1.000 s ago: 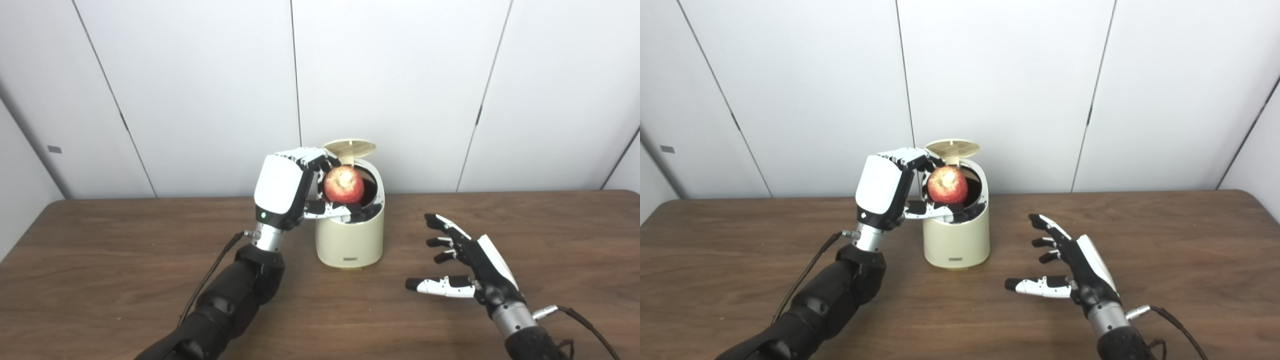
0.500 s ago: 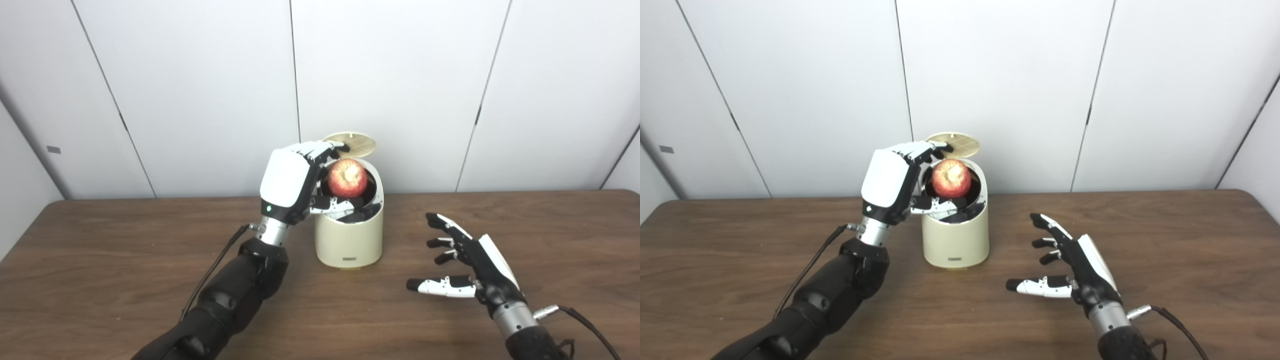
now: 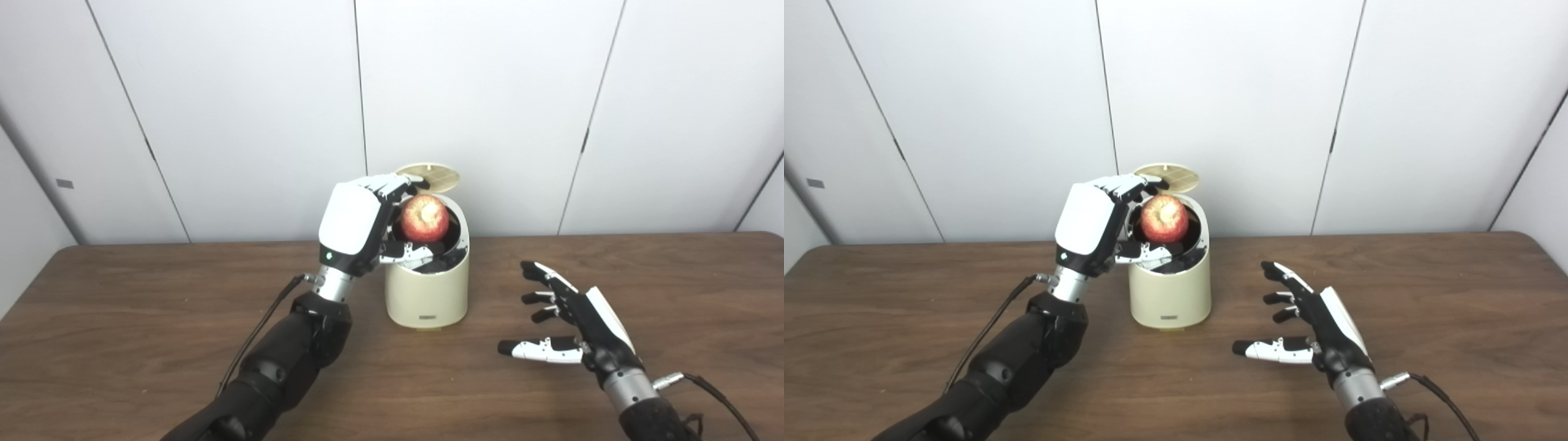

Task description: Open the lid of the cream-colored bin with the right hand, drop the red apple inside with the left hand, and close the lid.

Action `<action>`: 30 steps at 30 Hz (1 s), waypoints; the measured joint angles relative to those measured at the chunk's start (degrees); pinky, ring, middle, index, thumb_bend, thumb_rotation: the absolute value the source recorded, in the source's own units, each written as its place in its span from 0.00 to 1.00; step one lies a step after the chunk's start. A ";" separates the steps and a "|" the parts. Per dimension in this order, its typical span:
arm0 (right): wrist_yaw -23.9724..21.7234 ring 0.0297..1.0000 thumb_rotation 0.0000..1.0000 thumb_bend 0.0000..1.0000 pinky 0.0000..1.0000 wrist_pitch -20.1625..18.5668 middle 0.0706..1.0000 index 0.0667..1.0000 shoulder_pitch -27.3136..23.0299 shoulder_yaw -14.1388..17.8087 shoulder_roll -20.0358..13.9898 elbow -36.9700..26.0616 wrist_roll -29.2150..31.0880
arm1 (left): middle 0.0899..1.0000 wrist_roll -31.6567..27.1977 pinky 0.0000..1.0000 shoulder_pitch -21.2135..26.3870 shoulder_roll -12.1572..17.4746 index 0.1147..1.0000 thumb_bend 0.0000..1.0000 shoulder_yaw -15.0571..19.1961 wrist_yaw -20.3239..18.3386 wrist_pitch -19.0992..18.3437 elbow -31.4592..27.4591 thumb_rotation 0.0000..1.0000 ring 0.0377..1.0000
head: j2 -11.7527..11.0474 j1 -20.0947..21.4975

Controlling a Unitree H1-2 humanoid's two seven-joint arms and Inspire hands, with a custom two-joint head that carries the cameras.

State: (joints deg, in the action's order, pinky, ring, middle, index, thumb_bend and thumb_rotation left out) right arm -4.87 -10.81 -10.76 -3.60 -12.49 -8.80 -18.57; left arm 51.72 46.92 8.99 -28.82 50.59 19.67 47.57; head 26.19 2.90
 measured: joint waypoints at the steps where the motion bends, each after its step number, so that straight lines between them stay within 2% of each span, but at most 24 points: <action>1: -0.05 0.76 0.20 0.77 0.62 0.00 0.89 0.88 -0.01 0.00 0.00 0.00 0.14 | 0.63 0.11 0.45 -0.28 0.27 0.62 0.81 0.00 -0.22 -0.05 -0.56 0.20 0.58 | 0.00 0.00; 11: -0.06 0.75 0.20 0.78 0.62 -0.01 0.88 0.87 -0.21 -0.49 0.06 0.00 0.34 | 0.64 0.23 0.42 -2.76 2.01 0.63 0.77 0.71 -3.05 -1.11 -6.08 0.20 0.58 | 0.18 -0.35; 17: -0.04 0.75 0.20 0.77 0.61 -0.04 0.88 0.87 -0.27 -0.69 0.07 -0.01 0.06 | 0.64 0.24 0.42 -3.25 2.10 0.63 0.75 1.20 -3.78 -1.11 -6.30 0.22 0.57 | 0.26 -0.35; 25: -0.04 0.75 0.19 0.76 0.61 -0.10 0.88 0.87 -0.27 -0.73 0.07 -0.03 0.03 | 0.64 0.25 0.42 -3.36 2.09 0.63 0.79 1.46 -4.26 -1.16 -7.03 0.20 0.58 | 0.26 -0.35; 28: -0.05 0.75 0.18 0.76 0.59 -0.11 0.89 0.87 -0.27 -0.72 0.07 -0.04 0.05 | 0.63 0.25 0.43 -3.36 2.06 0.63 0.84 1.48 -4.17 -1.14 -7.01 0.21 0.58 | 0.26 -0.35; 30: -0.05 0.76 0.18 0.76 0.60 -0.11 0.89 0.87 -0.27 -0.72 0.07 -0.04 0.05 | 0.65 0.13 0.44 -3.36 2.04 0.65 0.89 1.53 -4.24 -1.04 -6.99 0.26 0.60 | 0.26 -0.35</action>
State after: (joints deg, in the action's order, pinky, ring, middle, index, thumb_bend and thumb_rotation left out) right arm -4.91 -10.92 -11.03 -4.32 -12.41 -8.84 -18.52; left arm 51.84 43.55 11.03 -27.29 46.35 18.64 40.58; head 26.46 2.55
